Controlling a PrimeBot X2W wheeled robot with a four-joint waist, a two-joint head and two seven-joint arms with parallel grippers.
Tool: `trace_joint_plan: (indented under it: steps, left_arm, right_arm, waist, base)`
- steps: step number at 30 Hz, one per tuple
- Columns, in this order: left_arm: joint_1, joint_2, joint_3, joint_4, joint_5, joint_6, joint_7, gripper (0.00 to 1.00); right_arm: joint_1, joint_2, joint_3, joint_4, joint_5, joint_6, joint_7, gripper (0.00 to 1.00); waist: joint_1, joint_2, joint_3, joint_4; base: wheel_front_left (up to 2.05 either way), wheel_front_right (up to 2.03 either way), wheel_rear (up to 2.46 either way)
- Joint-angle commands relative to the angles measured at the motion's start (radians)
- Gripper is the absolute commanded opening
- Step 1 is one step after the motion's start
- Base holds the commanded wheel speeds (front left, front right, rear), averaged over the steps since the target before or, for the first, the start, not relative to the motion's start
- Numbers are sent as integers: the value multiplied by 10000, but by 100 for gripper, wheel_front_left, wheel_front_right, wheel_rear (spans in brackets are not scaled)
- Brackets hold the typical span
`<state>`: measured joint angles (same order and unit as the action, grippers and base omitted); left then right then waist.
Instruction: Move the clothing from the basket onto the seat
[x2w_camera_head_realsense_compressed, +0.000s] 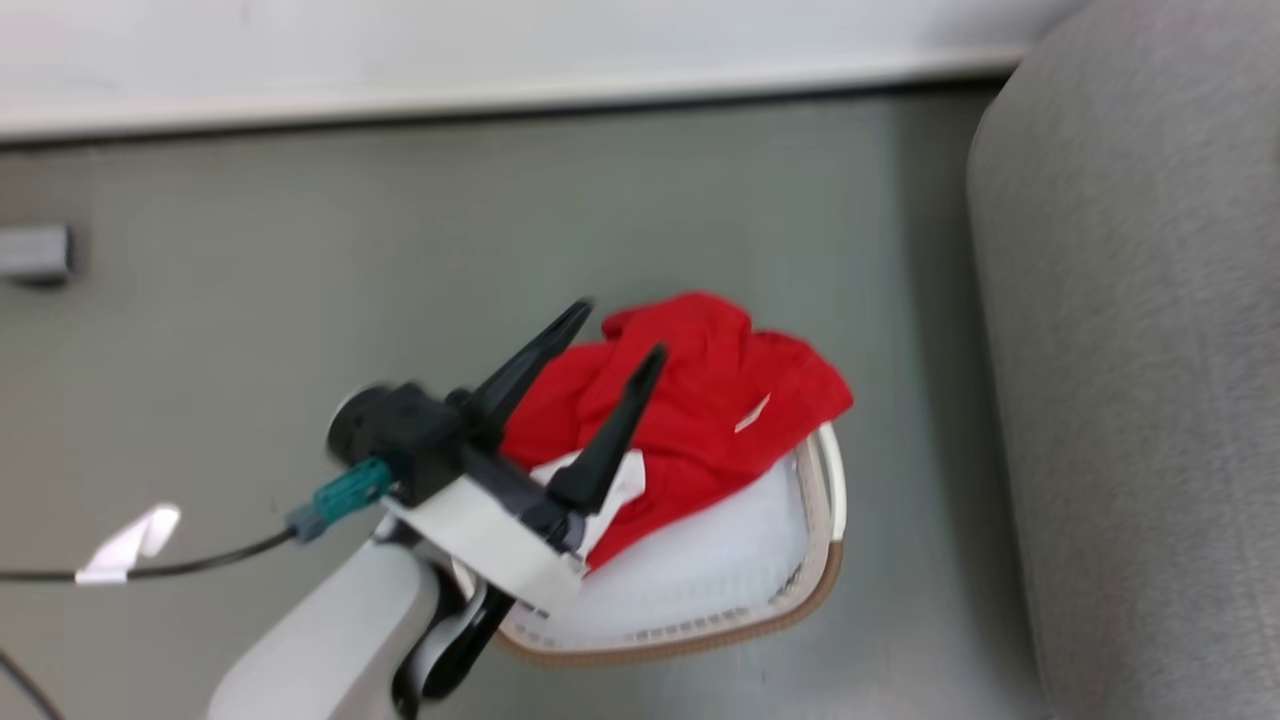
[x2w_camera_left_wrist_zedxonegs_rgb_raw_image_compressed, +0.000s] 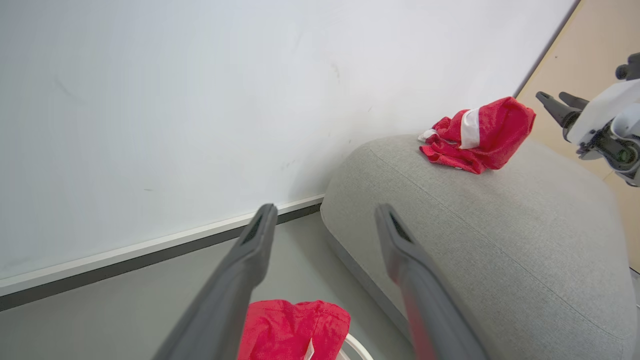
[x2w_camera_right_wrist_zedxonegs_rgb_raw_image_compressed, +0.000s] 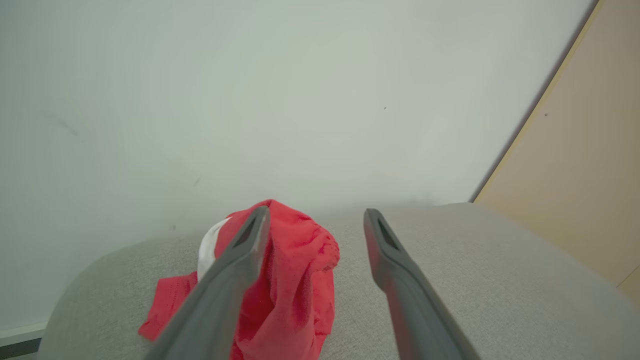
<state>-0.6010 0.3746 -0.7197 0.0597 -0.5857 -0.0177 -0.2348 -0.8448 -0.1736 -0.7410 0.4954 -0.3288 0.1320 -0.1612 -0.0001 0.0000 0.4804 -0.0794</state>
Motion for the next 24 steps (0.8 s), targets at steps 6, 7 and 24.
trace_joint_plan:
  steps: [6,7,24]
  left_arm:
    - [1411,198,396,414,-395,298,-230,100]
    - [1615,213,469,414,-446,376,-242,100]
    - [4518,-239,2406,524,78,1128,-295,100]
  right_arm:
    - [2483,295,991,-729,1173,-25,-8,100]
    - [2841,354,1087,-906,1321,-25,38,100]
    - [7080,943,3949,-3199,2453,-25,-598,100]
  waist:
    - [1,0,-2144,-331]
    - [1,0,-2335,-356]
    - [1,0,-4851,187]
  base:
    - [0,0,0]
    - [0,0,0]
    - [0,0,0]
